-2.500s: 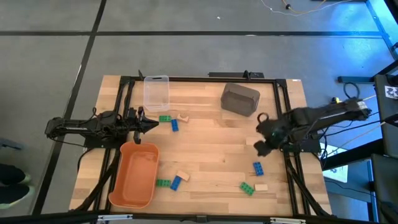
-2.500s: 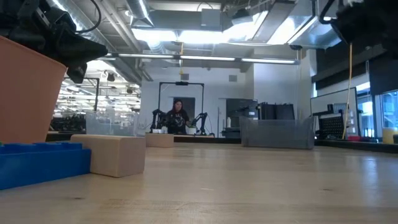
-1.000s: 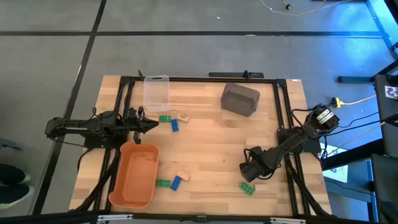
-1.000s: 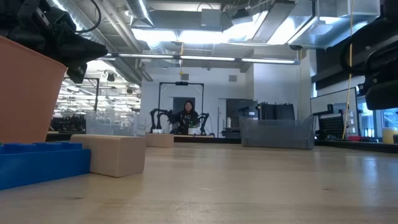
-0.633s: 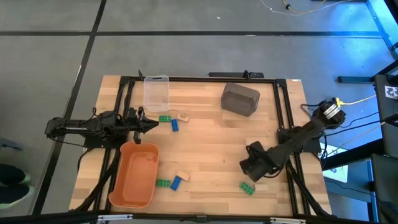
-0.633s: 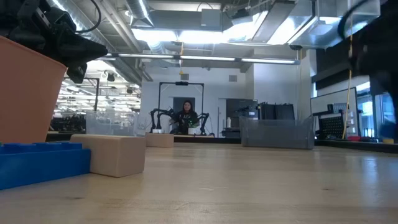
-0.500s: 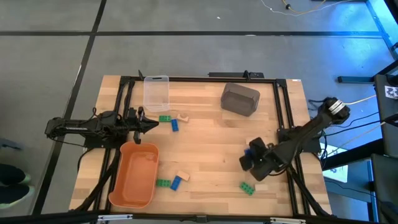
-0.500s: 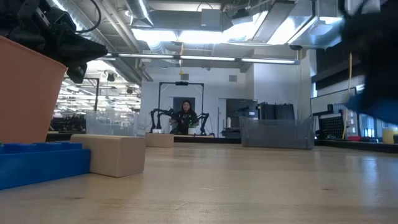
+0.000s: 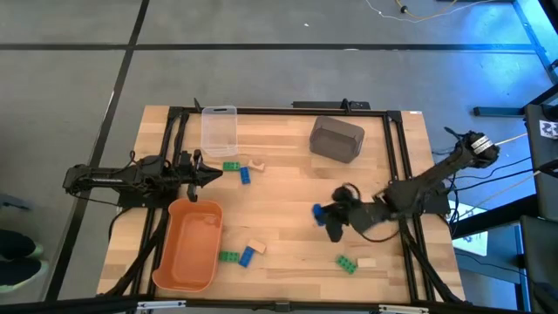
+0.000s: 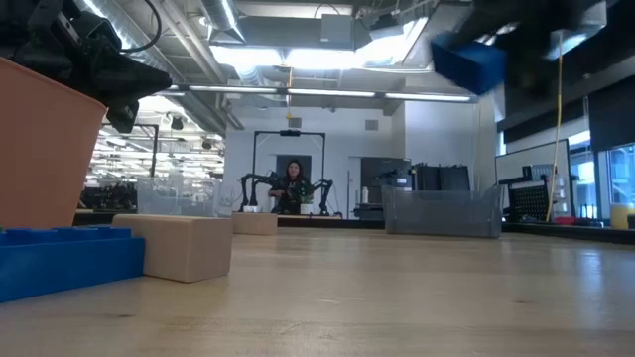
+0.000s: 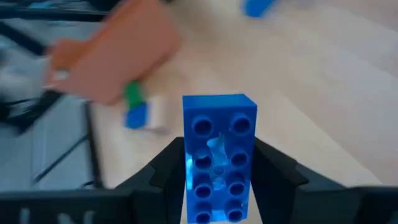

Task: Sort & place blocks by color
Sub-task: Put the right blue game piece into the black bin, then put the top green game piece into the transparent bin

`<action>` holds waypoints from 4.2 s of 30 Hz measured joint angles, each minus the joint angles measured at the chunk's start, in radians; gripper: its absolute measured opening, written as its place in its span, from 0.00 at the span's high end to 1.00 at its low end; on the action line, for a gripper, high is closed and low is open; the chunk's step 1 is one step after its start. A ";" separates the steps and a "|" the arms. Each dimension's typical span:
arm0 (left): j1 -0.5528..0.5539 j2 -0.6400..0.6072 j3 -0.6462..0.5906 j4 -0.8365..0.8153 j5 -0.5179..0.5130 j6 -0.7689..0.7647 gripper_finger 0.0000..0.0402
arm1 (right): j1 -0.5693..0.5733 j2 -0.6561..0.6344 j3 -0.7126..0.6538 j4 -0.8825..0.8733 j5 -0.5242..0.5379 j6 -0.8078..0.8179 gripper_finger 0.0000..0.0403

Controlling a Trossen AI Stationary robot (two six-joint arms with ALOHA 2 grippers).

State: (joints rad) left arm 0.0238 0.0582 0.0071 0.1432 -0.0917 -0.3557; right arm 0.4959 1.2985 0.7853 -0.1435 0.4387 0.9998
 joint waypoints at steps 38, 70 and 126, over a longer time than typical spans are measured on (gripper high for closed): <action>0.000 0.000 0.000 0.000 0.000 0.000 0.94 | -1.083 0.041 -0.102 0.202 -0.561 -0.437 0.65; 0.000 0.000 0.000 0.000 0.000 0.000 0.94 | -1.200 0.078 -0.102 -0.124 -0.389 -0.583 0.30; 0.016 0.096 0.079 0.202 -0.308 -0.090 0.75 | -0.667 -0.246 -0.100 0.653 -0.702 -0.433 0.31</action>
State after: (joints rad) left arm 0.0402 0.1539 0.0857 0.3451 -0.3996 -0.4458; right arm -0.1715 1.0523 0.6849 0.5091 -0.2634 0.5667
